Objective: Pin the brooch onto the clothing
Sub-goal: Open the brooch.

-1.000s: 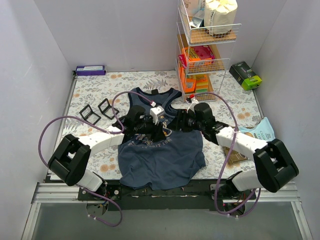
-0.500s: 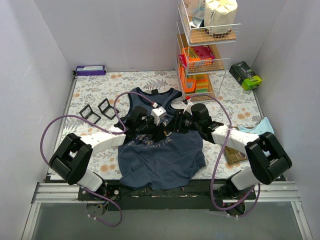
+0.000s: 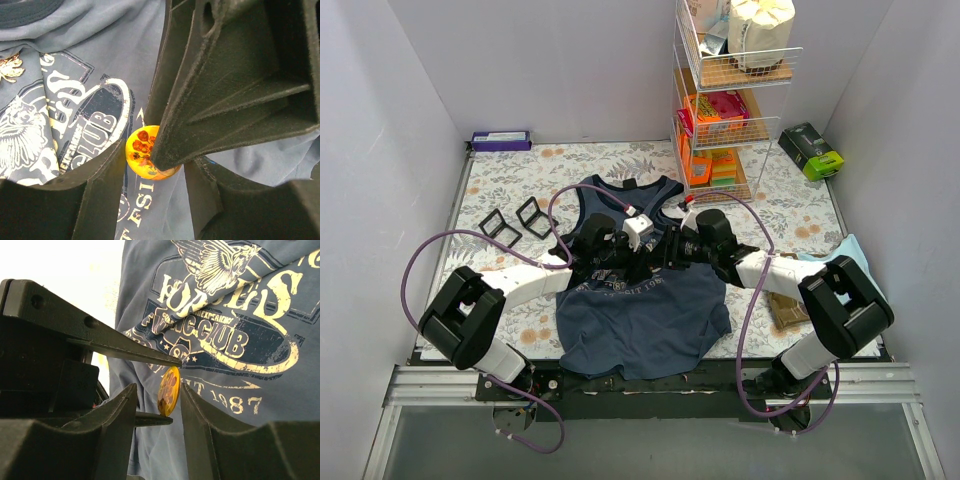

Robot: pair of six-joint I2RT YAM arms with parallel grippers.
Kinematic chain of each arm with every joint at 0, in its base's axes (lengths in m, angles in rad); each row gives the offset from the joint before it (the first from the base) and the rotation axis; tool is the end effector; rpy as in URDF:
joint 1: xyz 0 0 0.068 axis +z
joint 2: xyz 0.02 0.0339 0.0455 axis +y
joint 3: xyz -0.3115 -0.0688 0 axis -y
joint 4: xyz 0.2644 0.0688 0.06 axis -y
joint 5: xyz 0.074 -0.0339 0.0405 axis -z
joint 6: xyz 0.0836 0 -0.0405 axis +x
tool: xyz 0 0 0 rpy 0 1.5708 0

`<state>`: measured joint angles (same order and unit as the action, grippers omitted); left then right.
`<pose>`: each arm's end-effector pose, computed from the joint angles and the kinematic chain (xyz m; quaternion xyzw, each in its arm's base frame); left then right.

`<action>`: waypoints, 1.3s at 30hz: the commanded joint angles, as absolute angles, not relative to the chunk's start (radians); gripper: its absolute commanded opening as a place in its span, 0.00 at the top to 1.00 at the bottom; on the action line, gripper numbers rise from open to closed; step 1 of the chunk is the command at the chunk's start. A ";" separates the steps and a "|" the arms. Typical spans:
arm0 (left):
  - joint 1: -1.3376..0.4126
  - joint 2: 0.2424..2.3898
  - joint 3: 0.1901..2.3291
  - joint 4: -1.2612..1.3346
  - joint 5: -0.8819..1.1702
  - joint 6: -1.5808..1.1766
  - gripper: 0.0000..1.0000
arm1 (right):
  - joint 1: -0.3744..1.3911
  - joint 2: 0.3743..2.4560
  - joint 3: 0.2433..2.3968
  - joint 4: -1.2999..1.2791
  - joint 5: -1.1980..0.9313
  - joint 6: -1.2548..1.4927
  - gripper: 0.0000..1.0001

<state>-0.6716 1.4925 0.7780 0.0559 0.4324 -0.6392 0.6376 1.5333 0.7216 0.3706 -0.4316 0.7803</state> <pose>0.2547 -0.2472 0.2044 0.1087 0.8752 -0.4149 0.2237 0.2760 0.2480 0.2103 -0.0555 0.8312 0.4777 0.2791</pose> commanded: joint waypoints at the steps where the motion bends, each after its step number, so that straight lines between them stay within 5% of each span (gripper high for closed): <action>1: -0.678 1.454 0.775 0.078 0.417 -0.621 0.75 | 0.658 1.537 0.696 0.423 -0.448 0.793 0.53; 12: -0.681 1.434 0.769 0.086 0.400 -0.620 0.75 | 0.663 1.560 0.695 0.403 -0.433 0.779 0.69; 15: -0.681 1.439 0.770 0.084 0.396 -0.620 0.73 | 0.664 1.557 0.690 0.403 -0.426 0.781 0.82; 17: -0.681 1.437 0.772 0.084 0.390 -0.621 0.69 | 0.663 1.551 0.690 0.400 -0.422 0.781 0.93; 19: -0.681 1.433 0.772 0.084 0.382 -0.621 0.51 | 0.664 1.545 0.698 0.393 -0.413 0.776 0.99; 21: -0.681 1.417 0.767 0.089 0.368 -0.620 0.38 | 0.663 1.540 0.709 0.371 -0.390 0.769 0.99; 25: -0.684 1.390 0.755 0.100 0.330 -0.612 0.33 | 0.664 1.514 0.721 0.331 -0.331 0.762 0.99; 28: -0.706 1.365 0.741 0.104 0.246 -0.591 0.20 | 0.664 1.500 0.718 0.322 -0.296 0.773 0.99; 39: -0.894 1.379 0.704 0.109 -0.141 -0.476 0.24 | 0.664 1.490 0.752 0.316 -0.272 0.850 0.99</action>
